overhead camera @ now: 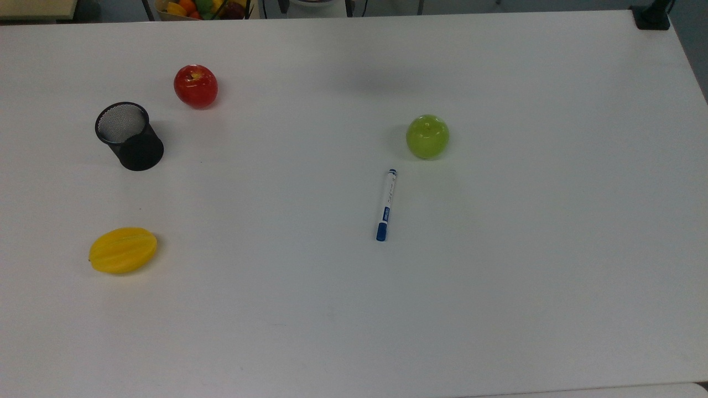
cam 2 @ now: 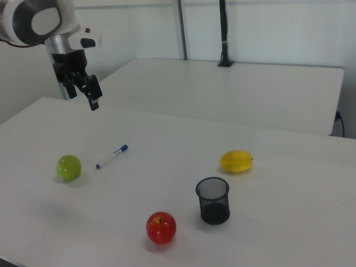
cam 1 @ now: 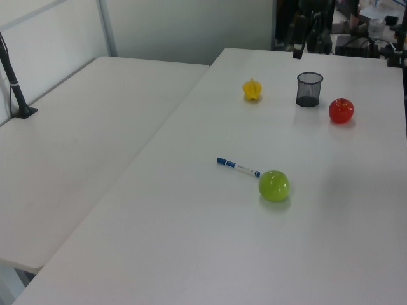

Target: Take marker pen

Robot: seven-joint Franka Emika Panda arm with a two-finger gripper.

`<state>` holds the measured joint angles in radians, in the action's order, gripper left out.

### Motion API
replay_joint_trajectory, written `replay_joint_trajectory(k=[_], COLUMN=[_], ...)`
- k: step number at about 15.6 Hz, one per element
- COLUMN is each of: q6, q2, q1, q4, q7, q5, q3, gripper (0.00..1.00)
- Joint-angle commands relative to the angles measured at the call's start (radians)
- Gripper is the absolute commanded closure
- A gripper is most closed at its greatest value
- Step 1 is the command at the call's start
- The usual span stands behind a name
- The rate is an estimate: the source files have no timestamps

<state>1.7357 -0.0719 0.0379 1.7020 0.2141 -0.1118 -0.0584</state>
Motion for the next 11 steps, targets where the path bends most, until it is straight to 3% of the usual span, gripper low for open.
replay_joint_trajectory(k=[1, 3, 6, 11], q6=[-0.033, -0.025, -0.015, 0.019], q2=[-0.032, -0.028, -0.013, -0.002], q1=[0.005, 0.023, 0.049, 0.050], q4=[0.024, 0.024, 0.018, 0.018], q7=[0.001, -0.047, -0.223, -0.260], q5=[0.053, 0.067, 0.067, 0.069], q3=[0.015, 0.047, 0.097, 0.103], gripper=[0.00, 0.00, 0.00, 0.00])
